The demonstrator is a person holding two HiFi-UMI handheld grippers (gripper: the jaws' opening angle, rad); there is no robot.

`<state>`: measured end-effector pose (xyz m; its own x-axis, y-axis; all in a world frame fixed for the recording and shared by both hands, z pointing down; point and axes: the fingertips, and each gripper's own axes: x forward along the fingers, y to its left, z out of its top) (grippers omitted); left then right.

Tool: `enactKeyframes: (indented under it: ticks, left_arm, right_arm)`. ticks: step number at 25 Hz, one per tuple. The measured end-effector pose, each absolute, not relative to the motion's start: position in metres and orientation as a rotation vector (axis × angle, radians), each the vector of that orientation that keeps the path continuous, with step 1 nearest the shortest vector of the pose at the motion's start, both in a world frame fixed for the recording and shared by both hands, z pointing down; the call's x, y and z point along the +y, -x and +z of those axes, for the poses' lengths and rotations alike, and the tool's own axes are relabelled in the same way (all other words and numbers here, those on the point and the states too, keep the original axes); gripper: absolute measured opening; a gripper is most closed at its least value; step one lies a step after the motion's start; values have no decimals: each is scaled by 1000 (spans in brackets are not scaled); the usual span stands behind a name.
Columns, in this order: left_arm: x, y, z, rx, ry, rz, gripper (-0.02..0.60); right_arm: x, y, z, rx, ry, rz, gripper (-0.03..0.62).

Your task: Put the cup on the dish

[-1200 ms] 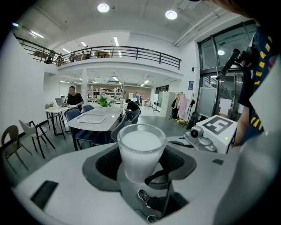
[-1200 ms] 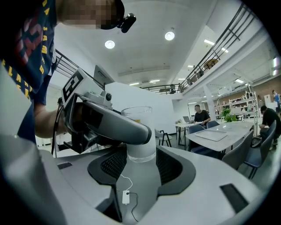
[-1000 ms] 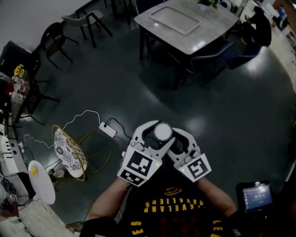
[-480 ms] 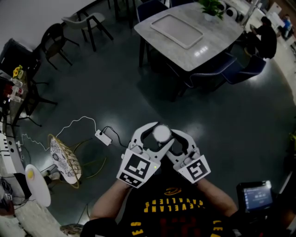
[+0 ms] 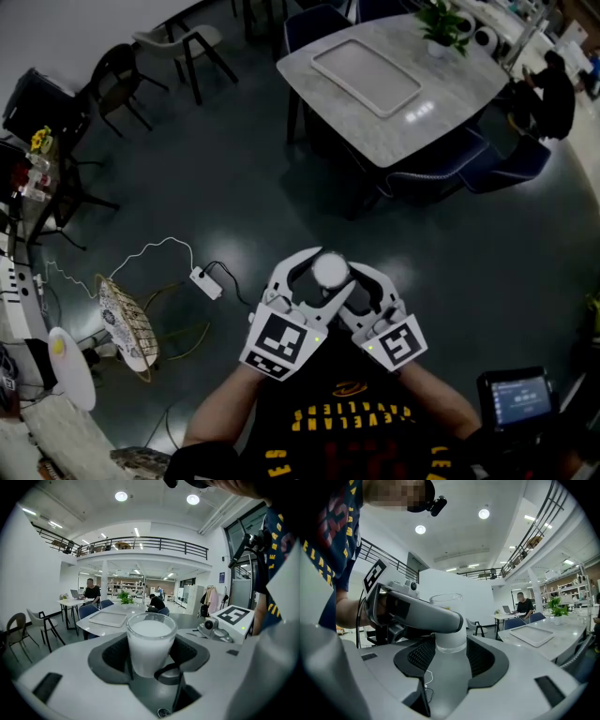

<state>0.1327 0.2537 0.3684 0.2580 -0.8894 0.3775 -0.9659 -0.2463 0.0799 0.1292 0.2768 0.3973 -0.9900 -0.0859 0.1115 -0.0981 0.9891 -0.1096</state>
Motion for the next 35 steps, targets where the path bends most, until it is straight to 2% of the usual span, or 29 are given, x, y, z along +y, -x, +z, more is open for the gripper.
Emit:
enactKeyframes:
  ticks: [18,35]
  left_arm:
    - [207,-91,375,-1809,-2241,266,264]
    - [110,32,357,-1677,-2436,244,264]
  right_arm:
    - [230,-88,408,-3019,-135,197,210]
    - [132,39,393,-2963,-364,142,210]
